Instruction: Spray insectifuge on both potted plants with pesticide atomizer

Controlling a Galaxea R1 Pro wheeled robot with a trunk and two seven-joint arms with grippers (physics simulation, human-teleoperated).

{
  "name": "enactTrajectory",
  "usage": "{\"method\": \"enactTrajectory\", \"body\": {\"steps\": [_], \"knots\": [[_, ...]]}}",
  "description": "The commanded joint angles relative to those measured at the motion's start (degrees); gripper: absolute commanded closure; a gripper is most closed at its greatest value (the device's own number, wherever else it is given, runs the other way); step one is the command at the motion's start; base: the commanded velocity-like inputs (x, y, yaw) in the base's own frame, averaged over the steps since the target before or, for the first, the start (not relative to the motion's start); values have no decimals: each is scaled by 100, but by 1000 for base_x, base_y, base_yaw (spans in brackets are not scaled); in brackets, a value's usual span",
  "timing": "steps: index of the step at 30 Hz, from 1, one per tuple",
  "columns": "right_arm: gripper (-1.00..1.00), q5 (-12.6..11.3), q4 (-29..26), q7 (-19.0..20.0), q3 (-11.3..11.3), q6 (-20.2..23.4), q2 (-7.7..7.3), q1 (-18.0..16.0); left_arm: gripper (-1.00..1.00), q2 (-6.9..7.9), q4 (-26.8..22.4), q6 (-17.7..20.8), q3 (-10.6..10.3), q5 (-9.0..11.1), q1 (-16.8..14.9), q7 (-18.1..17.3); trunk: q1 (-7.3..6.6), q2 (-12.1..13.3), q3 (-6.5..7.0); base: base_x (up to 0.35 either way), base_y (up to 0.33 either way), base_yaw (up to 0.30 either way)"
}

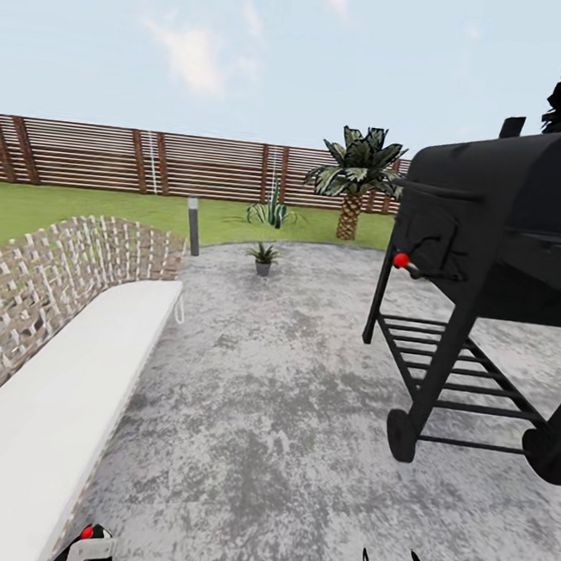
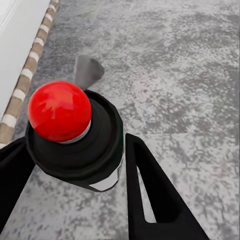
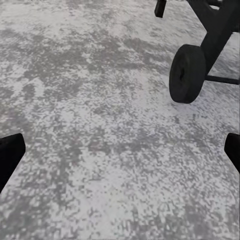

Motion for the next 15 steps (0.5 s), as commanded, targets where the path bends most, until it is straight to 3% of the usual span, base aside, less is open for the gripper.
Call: {"method": "enactTrajectory", "body": {"steps": [1, 8, 15], "knots": [[-100, 60, 6, -50, 4, -7, 0, -3, 100, 0, 4, -17, 1, 29, -3, -12, 2, -2, -5, 339, -73, 3], [-100, 60, 10, -50, 9, -7, 0, -4, 100, -1, 4, -17, 1, 23, -1, -14, 2, -2, -5, 339, -74, 22], [-100, 60, 10, -50, 11, -9, 0, -2, 100, 0, 4, -17, 1, 21, -5, -12, 2, -2, 3, 340, -75, 203]]}}
